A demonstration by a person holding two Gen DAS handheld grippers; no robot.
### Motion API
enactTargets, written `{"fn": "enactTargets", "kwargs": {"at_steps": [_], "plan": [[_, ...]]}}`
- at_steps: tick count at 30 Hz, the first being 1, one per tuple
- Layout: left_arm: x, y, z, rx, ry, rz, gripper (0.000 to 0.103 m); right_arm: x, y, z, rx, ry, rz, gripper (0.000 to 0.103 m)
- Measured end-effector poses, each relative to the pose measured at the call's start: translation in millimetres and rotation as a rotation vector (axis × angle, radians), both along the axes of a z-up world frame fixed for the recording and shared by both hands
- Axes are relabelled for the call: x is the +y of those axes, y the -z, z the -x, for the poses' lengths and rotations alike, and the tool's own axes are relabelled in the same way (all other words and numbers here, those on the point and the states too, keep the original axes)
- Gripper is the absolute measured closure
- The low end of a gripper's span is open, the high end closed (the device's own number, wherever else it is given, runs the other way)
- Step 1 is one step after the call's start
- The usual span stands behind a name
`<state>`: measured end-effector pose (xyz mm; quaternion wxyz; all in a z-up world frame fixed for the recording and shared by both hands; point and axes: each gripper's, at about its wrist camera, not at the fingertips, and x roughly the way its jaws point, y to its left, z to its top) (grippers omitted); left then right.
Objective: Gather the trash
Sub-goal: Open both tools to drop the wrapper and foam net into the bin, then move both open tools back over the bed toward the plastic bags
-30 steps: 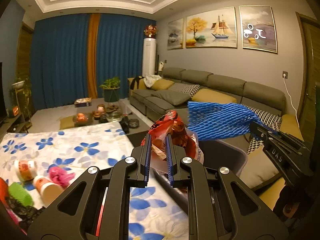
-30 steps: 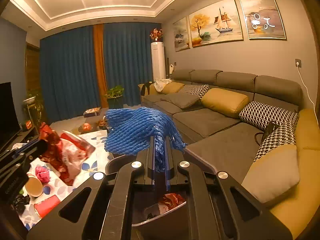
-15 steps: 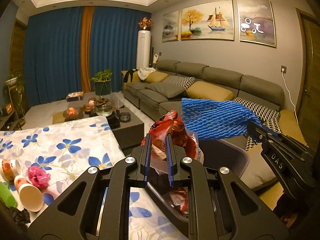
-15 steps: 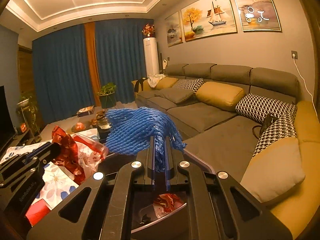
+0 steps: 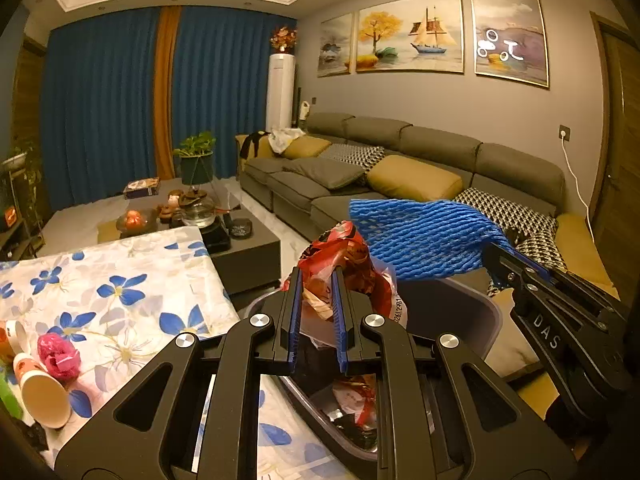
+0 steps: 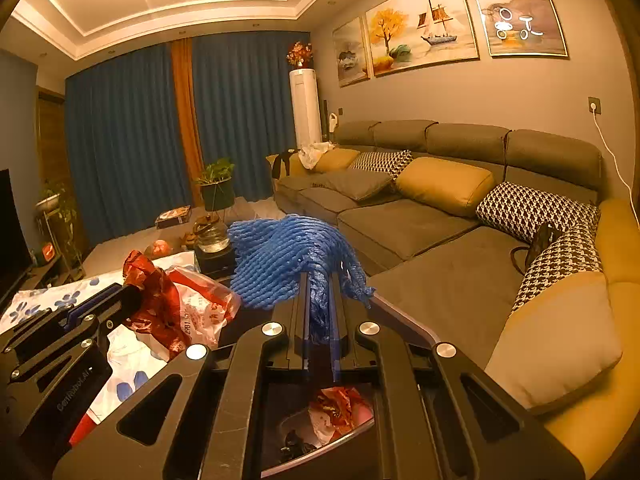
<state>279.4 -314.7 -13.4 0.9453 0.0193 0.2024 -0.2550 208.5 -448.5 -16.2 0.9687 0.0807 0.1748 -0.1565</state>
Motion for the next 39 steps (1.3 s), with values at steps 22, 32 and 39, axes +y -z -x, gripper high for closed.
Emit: {"fn": "enactTargets", "kwargs": {"at_steps": [22, 32, 39], "plan": [[-1, 15, -10, 0.041, 0.026, -0.01, 0.044, -10, 1, 4, -0.005, 0.018, -0.044, 0.052], [35, 8, 12, 0.019, -0.104, -0.012, 0.019, -2, -8, 33, -0.051, 0.065, -0.014, 0.02], [82, 1, 49, 0.001, -0.201, 0.006, 0.019, 24, -10, 60, -0.08, 0.045, -0.008, 0.014]]}}
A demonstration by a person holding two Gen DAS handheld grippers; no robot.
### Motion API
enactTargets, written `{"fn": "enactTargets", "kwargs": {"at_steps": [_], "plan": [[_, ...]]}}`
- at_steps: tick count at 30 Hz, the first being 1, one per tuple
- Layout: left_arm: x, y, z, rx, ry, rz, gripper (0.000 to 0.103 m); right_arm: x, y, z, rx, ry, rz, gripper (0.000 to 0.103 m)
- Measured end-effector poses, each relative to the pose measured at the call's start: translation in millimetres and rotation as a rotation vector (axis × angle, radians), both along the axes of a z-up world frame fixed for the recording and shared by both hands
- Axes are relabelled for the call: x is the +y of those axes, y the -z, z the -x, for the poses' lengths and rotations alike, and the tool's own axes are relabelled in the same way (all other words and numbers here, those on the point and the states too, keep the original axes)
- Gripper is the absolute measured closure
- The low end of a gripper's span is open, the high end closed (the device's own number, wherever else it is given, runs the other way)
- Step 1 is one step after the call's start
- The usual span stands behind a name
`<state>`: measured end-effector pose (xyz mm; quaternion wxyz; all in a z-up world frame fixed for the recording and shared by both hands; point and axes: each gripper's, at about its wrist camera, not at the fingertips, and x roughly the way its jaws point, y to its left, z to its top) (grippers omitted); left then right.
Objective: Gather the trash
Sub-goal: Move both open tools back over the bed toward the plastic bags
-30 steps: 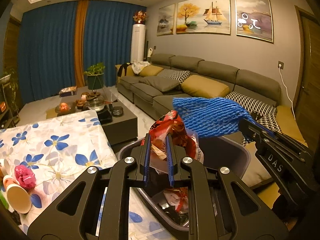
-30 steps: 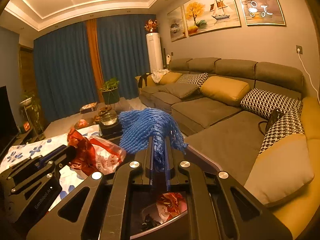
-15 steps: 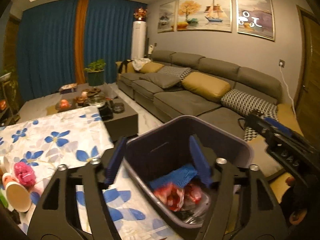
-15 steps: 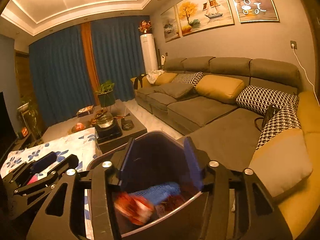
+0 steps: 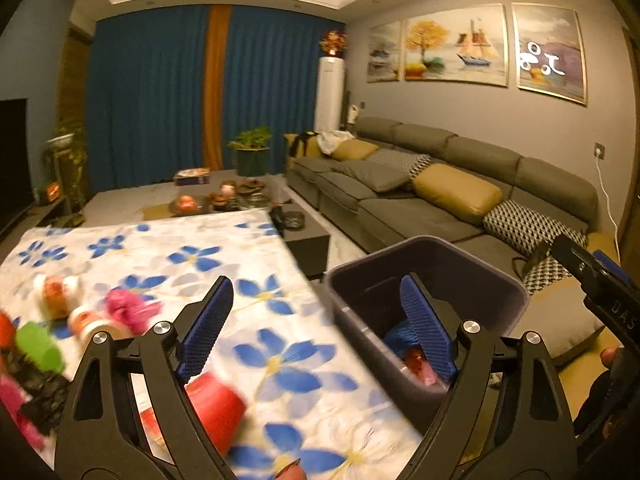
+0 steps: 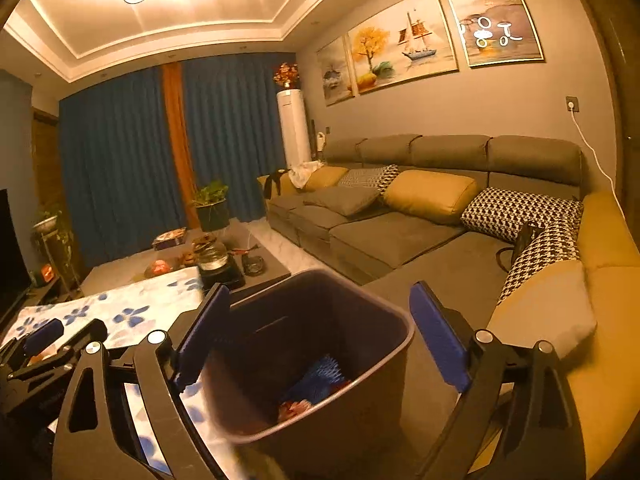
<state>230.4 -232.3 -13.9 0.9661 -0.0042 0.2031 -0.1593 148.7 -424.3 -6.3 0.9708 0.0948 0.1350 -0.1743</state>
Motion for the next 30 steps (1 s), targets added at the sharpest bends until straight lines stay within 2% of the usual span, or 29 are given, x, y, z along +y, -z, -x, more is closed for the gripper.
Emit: {"fn": "enactTargets", "kwargs": {"at_steps": [11, 17, 25, 30], "plan": [[112, -1, 59, -0.047, -0.228, -0.014, 0.014, 100, 13, 22, 0.015, -0.167, 0.079, 0.014], [182, 2, 88, -0.05, -0.376, -0.016, 0.014, 156, 31, 21, 0.069, -0.28, 0.091, 0.014], [246, 9, 115, -0.048, -0.469, -0.024, 0.014, 217, 56, 14, 0.144, -0.359, 0.135, 0.014], [279, 14, 131, -0.047, -0.505, -0.046, 0.014, 234, 63, 13, 0.163, -0.376, 0.141, 0.014]]}}
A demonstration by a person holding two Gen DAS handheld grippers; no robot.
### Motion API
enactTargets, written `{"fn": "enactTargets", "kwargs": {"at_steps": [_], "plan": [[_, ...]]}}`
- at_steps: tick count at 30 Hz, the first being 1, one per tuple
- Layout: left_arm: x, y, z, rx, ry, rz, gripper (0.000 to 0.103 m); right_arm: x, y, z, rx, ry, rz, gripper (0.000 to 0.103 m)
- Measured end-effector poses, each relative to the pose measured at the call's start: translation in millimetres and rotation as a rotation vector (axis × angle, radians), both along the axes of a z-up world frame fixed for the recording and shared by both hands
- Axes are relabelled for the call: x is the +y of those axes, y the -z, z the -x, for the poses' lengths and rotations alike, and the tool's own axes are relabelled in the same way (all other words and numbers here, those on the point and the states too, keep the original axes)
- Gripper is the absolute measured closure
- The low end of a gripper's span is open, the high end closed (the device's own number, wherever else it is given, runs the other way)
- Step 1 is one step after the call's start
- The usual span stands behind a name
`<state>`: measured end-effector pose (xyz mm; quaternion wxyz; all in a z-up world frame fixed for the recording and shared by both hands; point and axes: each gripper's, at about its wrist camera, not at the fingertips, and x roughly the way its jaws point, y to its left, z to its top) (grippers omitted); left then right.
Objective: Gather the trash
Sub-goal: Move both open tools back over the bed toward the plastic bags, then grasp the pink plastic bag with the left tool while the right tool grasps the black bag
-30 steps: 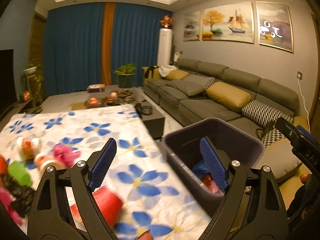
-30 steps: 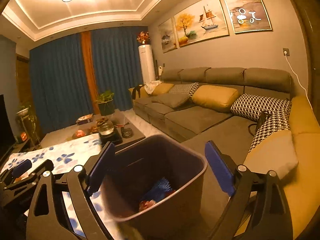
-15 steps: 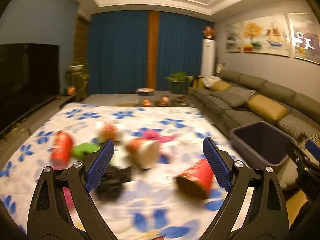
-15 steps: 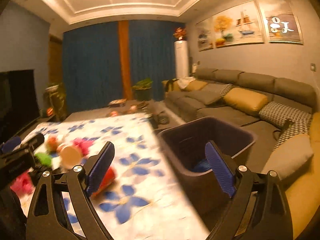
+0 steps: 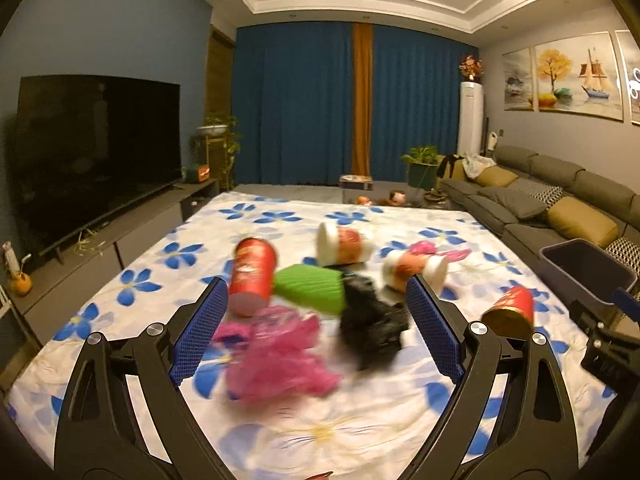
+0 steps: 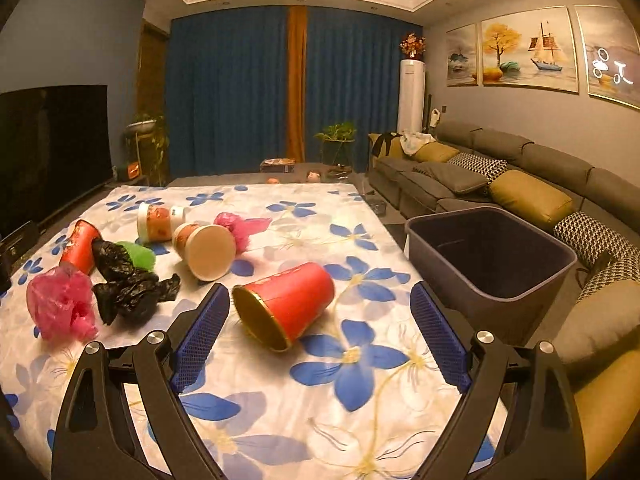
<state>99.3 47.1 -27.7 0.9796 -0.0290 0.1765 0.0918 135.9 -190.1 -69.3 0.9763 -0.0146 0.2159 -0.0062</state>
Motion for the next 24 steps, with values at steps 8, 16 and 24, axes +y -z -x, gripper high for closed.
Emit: {"fn": "enactTargets", "kwargs": {"at_steps": [8, 16, 24], "plan": [[36, 16, 4, 0.057, 0.001, 0.035, 0.014, 16, 2, -5, 0.005, -0.023, 0.001, 0.014], [46, 35, -24, 0.158, 0.052, 0.065, 0.014, 35, 1, -10, 0.007, -0.07, -0.001, 0.014], [55, 59, -49, 0.269, 0.089, 0.105, 0.068, 60, -1, -19, 0.024, -0.138, -0.01, 0.015]]}}
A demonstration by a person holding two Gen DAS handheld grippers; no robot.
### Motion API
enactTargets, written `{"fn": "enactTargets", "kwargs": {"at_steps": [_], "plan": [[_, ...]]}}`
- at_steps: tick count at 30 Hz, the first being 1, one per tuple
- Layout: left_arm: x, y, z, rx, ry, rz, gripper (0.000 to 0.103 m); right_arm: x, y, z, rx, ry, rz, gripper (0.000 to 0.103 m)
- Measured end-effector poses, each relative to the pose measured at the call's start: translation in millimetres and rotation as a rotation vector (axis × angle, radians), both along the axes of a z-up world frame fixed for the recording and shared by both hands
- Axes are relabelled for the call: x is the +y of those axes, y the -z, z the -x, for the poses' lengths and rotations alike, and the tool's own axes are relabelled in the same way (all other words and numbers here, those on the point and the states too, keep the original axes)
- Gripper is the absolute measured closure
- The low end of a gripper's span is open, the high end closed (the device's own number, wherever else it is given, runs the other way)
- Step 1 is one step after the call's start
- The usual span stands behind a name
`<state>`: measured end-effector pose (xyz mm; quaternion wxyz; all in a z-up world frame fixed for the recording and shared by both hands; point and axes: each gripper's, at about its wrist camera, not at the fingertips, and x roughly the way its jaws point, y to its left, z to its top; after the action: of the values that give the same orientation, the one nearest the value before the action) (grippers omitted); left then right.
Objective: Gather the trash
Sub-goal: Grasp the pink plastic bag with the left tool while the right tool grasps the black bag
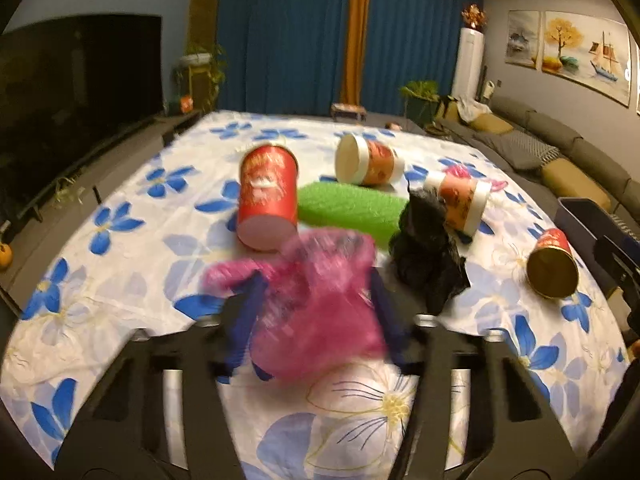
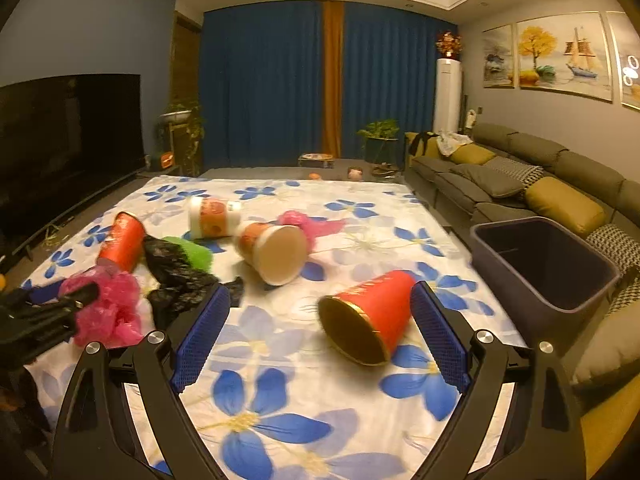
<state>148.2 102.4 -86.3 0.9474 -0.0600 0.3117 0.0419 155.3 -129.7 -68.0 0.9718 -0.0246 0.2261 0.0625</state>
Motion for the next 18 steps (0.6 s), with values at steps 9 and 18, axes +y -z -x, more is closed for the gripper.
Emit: {"fn": "enactTargets", "kwargs": {"at_steps": [9, 18], "plan": [[18, -18, 20, -0.081, 0.007, 0.07, 0.097, 48, 5, -19, 0.046, -0.124, -0.024, 0.024], [43, -49, 42, -0.195, -0.093, 0.034, 0.097, 99, 12, -44, 0.078, -0.198, -0.017, 0.031]]}}
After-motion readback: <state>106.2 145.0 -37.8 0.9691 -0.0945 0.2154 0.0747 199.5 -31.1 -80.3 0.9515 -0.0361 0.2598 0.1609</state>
